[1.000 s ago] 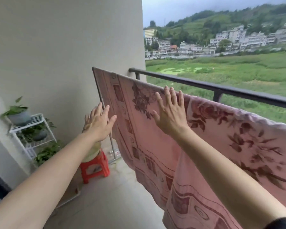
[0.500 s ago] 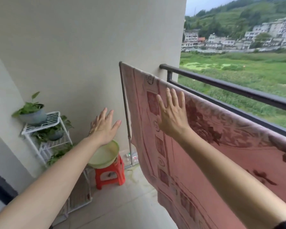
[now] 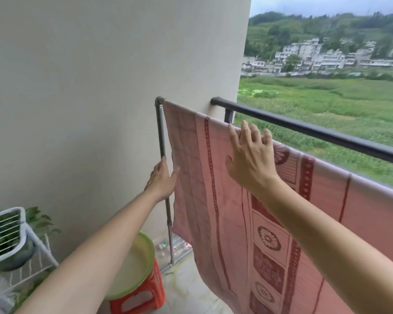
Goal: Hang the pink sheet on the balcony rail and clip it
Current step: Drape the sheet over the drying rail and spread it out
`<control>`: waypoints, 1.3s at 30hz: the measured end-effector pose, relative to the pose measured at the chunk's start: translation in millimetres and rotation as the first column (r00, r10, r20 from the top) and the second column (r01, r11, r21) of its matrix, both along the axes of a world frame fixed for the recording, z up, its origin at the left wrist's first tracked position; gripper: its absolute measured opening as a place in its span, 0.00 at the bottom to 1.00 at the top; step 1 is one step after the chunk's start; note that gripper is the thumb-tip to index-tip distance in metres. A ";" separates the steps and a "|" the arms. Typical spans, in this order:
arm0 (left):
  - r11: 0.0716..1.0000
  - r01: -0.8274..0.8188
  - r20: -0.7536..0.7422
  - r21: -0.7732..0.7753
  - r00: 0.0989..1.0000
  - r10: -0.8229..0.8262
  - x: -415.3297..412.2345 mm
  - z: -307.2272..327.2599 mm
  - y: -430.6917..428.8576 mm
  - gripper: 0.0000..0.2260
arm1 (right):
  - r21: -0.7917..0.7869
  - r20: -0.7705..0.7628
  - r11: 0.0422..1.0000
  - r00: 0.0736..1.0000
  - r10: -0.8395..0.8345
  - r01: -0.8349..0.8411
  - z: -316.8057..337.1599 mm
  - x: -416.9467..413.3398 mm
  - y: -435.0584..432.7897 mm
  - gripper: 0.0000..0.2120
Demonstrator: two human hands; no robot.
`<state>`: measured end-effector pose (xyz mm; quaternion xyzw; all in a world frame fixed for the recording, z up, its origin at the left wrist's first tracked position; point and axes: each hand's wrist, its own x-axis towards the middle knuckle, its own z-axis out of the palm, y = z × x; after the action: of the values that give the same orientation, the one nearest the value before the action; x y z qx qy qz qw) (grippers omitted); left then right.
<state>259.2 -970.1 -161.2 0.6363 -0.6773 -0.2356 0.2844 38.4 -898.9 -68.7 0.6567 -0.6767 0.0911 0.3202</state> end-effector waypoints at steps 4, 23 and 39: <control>0.999 0.027 -0.122 0.044 0.992 -0.021 10.7 -9.1 -72.0 0.32 | -0.007 -0.017 0.998 0.998 -0.061 0.061 -2.2 29.9 -55.3 0.35; 0.981 0.077 -0.515 -0.179 0.842 -0.160 38.7 6.5 -271.6 0.19 | 0.034 0.232 0.999 0.973 0.003 -0.012 32.0 120.3 -243.7 0.22; 0.848 0.225 -0.370 -0.480 0.825 -0.428 108.3 142.3 -370.7 0.18 | 0.450 0.503 0.864 0.863 -0.037 -0.226 100.0 172.6 -359.7 0.16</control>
<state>367.5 -1340.9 -18.8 0.3569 -0.7245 -0.2769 0.5206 211.0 -1258.6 31.2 0.7041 -0.7018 0.0964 -0.0481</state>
